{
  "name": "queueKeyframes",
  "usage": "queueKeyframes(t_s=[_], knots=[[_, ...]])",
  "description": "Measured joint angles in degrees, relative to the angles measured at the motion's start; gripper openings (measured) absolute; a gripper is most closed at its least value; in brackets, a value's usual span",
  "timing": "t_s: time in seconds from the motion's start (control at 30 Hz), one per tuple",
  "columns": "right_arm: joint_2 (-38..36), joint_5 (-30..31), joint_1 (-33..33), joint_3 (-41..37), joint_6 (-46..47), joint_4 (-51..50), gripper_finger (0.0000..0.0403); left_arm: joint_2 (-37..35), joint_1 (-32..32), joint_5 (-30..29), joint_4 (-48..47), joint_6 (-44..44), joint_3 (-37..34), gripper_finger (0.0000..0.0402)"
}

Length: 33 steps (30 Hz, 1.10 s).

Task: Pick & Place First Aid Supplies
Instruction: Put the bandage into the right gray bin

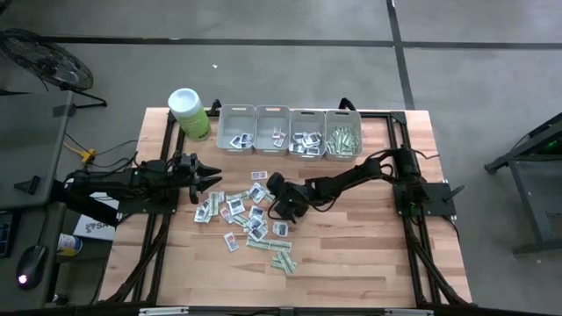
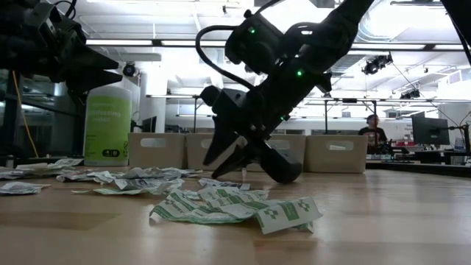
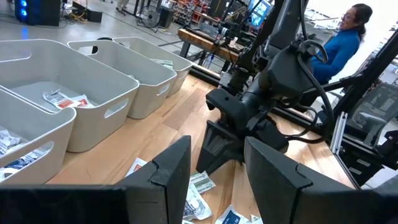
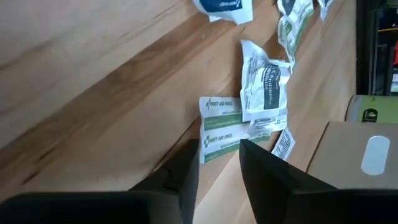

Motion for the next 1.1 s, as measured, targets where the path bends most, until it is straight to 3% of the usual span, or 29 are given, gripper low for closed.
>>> queueKeyframes(t_s=[0.43,0.77,1.1], knots=[[0.1,3.1,-0.1,-0.2,2.8,-0.7,0.0007,0.0,0.0,0.0,0.0,0.0,0.0,0.0150],[-3.2,15.2,1.8,-0.8,15.4,-4.4,0.0001,0.0,0.0,0.0,0.0,0.0,0.0,0.0150],[-4.9,16.5,6.5,-0.6,17.8,-4.7,0.0001,0.0,0.0,0.0,0.0,0.0,0.0,0.0150]])
